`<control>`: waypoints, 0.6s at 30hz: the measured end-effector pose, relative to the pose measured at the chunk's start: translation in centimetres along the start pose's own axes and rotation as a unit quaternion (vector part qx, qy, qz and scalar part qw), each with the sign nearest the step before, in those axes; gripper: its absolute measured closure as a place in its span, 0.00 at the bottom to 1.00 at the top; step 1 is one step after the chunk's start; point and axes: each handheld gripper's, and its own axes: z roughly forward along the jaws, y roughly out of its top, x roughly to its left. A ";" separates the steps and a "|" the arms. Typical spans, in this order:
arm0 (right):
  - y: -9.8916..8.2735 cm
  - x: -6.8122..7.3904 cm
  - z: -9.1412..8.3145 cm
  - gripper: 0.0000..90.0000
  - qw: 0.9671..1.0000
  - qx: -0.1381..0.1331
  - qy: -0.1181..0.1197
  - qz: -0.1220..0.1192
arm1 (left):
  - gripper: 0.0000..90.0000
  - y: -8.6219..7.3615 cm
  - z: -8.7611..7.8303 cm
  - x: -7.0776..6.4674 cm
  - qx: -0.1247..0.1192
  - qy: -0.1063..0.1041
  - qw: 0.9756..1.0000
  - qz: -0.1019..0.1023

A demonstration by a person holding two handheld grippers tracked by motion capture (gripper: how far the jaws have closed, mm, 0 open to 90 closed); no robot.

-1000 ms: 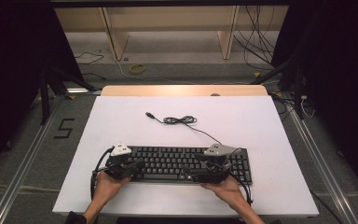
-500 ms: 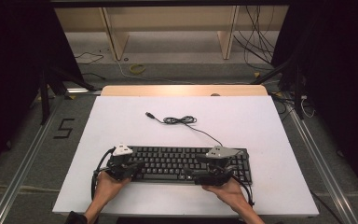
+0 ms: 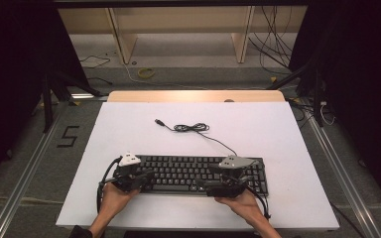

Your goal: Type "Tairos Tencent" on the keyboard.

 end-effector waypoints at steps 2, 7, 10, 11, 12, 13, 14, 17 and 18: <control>0.0 0.0 0.0 0.35 1.000 0.000 0.000 -0.001 | 0.87 0.0 -0.2 0.0 -0.007 -0.007 1.000 -0.005; 0.0 0.0 0.1 0.35 1.000 0.000 -0.001 -0.001 | 0.71 0.1 -0.6 0.0 -0.019 -0.018 1.000 -0.011; 0.0 0.1 0.1 0.35 1.000 0.001 0.000 0.000 | 0.60 0.0 -0.6 0.1 -0.020 -0.017 1.000 -0.015; 0.0 0.1 0.2 0.35 1.000 0.001 0.000 0.000 | 0.58 0.0 -0.6 0.1 -0.023 -0.022 0.999 -0.020; 0.0 0.1 0.2 0.35 1.000 0.002 0.001 -0.001 | 0.56 0.0 -0.7 0.2 -0.028 -0.028 0.999 -0.023; 0.0 0.1 0.2 0.35 1.000 0.002 0.001 0.000 | 0.53 0.0 -0.7 0.2 -0.032 -0.031 0.999 -0.025; 0.0 0.1 0.3 0.35 1.000 0.002 0.002 0.000 | 0.50 0.0 -0.8 0.3 -0.036 -0.032 0.998 -0.027; 0.1 0.2 0.4 0.35 1.000 0.001 0.004 -0.001 | 0.43 0.0 -1.0 0.3 -0.045 -0.035 0.998 -0.030; 0.2 0.3 0.4 0.35 1.000 0.001 0.005 -0.002 | 0.41 0.0 -1.1 0.3 -0.048 -0.036 0.998 -0.032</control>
